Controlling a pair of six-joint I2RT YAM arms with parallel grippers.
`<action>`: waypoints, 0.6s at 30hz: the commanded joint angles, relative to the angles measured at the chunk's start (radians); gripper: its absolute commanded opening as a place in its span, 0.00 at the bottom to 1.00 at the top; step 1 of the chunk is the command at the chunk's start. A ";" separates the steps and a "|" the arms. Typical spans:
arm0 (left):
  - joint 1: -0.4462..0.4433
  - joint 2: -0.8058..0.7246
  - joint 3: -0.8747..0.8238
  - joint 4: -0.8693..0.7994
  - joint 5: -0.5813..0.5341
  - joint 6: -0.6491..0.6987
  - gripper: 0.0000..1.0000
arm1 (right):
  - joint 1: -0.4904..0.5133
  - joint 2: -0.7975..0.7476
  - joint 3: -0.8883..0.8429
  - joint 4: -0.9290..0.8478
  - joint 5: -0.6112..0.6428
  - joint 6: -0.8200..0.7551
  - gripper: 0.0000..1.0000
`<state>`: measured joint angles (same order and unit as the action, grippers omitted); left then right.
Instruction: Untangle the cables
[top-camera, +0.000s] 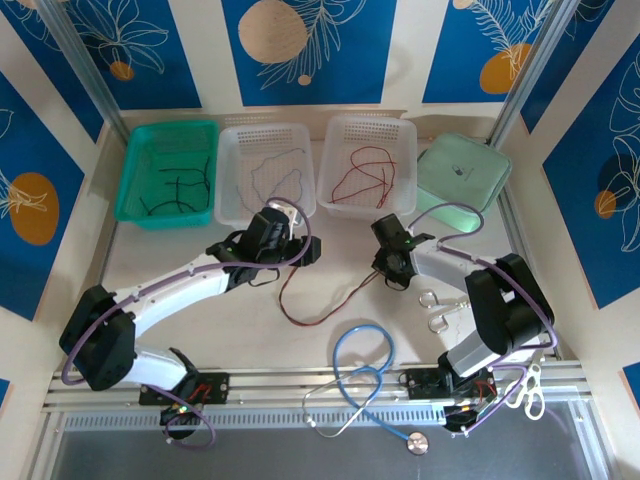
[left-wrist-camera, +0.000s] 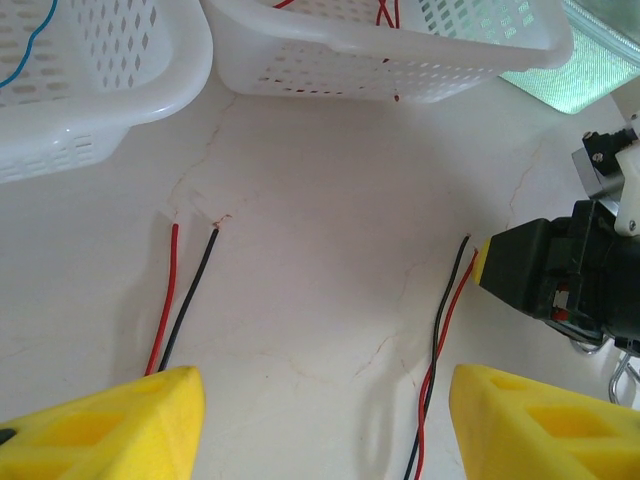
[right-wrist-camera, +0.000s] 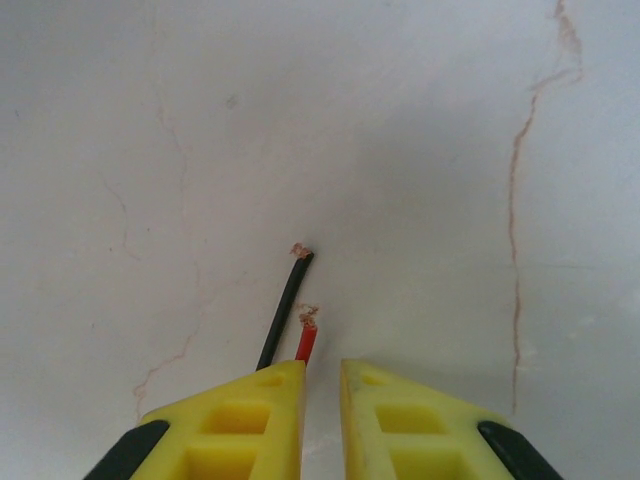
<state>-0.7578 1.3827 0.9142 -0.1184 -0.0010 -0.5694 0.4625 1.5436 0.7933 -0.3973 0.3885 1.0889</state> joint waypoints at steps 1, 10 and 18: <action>-0.005 -0.014 -0.011 0.013 0.002 -0.016 0.65 | 0.001 0.005 0.020 0.006 -0.031 -0.001 0.17; -0.005 -0.024 -0.014 0.005 -0.003 -0.014 0.65 | 0.008 0.033 0.026 0.015 -0.034 0.004 0.18; -0.005 -0.032 -0.014 -0.010 -0.004 -0.010 0.66 | 0.007 0.104 0.037 0.015 -0.025 0.016 0.15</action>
<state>-0.7578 1.3819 0.9092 -0.1196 -0.0010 -0.5716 0.4652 1.5982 0.8196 -0.3969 0.3698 1.0901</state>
